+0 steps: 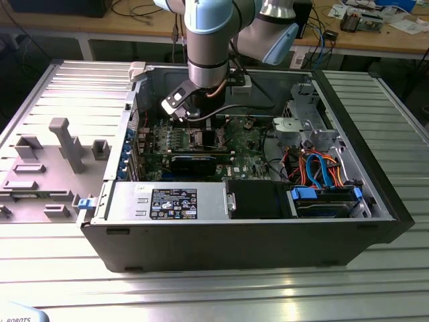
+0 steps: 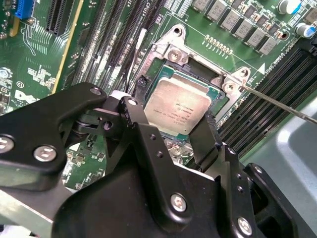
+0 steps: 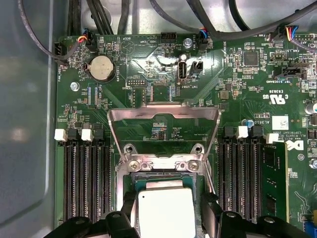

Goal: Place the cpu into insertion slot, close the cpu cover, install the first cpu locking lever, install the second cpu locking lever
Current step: 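Place the cpu into insertion slot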

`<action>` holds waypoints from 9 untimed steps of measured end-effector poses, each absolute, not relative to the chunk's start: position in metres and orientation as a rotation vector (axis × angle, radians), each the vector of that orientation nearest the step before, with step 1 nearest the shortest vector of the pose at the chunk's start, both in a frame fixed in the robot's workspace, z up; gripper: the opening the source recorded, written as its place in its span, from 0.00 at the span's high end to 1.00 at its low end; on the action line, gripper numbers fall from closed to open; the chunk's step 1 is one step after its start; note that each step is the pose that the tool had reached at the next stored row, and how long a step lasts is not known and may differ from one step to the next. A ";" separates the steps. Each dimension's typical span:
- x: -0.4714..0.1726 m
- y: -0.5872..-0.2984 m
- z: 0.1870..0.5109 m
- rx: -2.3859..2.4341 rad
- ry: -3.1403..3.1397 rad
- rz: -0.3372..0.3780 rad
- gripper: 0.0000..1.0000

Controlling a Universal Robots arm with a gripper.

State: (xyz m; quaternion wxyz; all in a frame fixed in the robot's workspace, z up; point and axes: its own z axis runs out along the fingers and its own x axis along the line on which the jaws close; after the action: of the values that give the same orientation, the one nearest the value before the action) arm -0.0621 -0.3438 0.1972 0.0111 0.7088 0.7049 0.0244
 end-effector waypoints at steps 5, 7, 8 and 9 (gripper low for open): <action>-0.062 -0.344 0.197 2.212 2.199 0.077 0.46; -0.062 -0.344 0.197 2.212 2.199 0.077 0.46; -0.062 -0.343 0.197 2.212 2.198 0.077 0.46; -0.062 -0.342 0.197 2.214 2.197 0.077 0.46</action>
State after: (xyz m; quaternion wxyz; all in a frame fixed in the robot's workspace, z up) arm -0.0622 -0.3423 0.1973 0.0108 0.7096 0.7040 0.0246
